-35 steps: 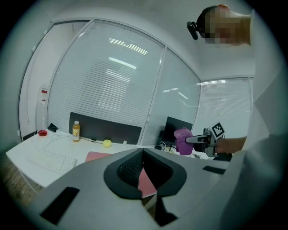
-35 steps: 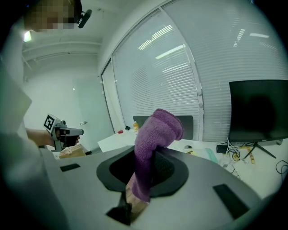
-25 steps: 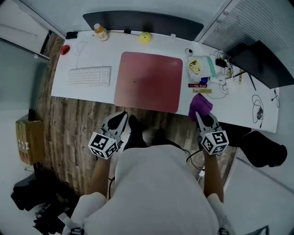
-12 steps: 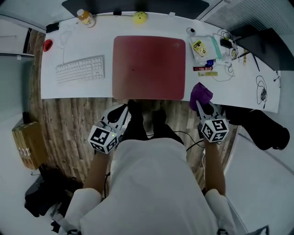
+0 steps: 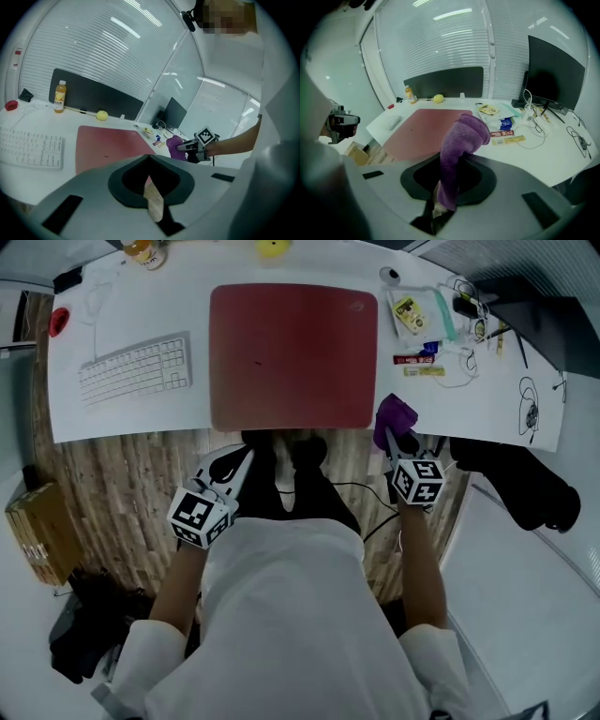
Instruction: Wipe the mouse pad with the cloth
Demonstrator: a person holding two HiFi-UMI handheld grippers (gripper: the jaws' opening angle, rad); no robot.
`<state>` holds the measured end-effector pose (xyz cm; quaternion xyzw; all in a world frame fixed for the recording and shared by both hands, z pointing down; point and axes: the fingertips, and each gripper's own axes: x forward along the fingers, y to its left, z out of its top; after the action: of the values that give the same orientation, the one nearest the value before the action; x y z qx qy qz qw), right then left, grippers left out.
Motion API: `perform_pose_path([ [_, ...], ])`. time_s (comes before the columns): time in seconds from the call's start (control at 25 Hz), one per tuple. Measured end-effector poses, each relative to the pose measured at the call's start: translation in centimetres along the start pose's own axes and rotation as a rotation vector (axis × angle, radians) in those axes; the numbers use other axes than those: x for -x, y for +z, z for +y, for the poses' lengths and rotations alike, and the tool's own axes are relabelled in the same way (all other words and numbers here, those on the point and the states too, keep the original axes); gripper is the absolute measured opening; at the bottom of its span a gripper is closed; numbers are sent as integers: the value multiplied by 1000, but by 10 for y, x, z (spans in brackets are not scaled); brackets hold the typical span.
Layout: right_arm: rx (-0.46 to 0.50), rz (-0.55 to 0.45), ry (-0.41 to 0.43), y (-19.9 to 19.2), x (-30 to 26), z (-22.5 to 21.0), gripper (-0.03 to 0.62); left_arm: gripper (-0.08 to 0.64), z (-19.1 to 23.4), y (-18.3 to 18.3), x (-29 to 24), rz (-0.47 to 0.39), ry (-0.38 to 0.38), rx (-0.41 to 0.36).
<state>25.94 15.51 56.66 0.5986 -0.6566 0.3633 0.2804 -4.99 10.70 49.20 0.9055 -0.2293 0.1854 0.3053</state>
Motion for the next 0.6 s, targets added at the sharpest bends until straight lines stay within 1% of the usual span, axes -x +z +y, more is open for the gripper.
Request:
perform_pose_path([
  [0.24, -25, 77, -94, -29, -32, -22, 84, 17, 8, -16, -3, 36, -18, 27],
  [0.6, -17, 154, -221, -60, -74, -36, 85, 17, 33, -22, 9, 34, 5, 60],
])
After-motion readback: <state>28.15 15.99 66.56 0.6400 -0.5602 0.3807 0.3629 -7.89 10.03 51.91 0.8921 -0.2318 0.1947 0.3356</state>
